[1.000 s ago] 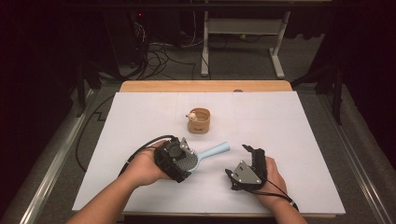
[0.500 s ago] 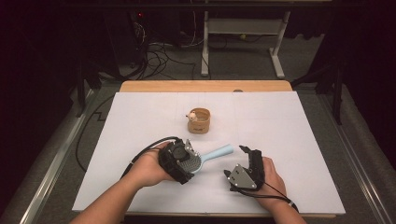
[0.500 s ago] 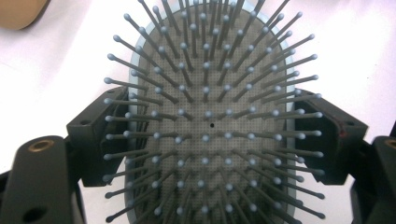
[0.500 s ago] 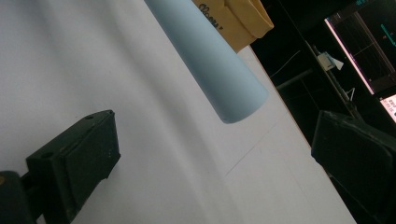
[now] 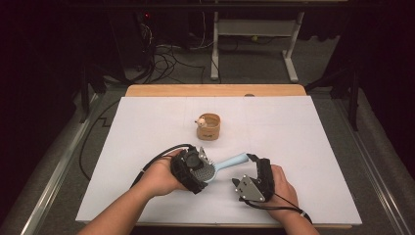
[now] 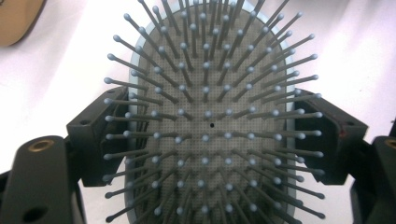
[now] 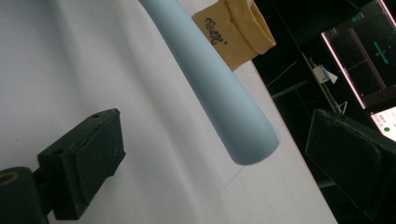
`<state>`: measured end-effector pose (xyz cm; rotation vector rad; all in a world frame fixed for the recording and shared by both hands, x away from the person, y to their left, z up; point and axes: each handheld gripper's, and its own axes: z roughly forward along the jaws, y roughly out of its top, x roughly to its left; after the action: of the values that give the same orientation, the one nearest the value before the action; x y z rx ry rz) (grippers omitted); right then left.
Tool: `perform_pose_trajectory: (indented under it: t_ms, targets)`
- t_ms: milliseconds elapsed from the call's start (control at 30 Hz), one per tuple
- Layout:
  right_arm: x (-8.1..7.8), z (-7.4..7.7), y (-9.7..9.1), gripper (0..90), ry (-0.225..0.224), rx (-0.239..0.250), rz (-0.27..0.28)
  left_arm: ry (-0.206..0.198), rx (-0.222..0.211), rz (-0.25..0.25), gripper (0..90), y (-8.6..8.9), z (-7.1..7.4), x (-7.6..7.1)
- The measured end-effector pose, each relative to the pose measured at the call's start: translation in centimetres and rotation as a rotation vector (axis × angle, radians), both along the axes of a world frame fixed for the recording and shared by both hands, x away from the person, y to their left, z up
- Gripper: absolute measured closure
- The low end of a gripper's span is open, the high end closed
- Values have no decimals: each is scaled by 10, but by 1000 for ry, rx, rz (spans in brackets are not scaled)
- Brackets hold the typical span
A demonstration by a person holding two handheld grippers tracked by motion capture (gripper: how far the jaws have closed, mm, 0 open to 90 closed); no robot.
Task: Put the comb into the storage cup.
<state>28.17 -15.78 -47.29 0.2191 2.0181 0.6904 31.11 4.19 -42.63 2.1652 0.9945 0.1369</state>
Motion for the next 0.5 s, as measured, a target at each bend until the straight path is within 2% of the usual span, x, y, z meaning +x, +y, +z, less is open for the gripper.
perform_pose_trajectory:
  t_ms: [67, 500]
  targets:
    - [-1, 0, 2, 62, -14, -10, 10, -1, -4, 2, 207, -1, 0, 0]
    - [-3, 0, 8, 123, -32, -26, 30, -2, 0, -15, 207, -12, -1, -2]
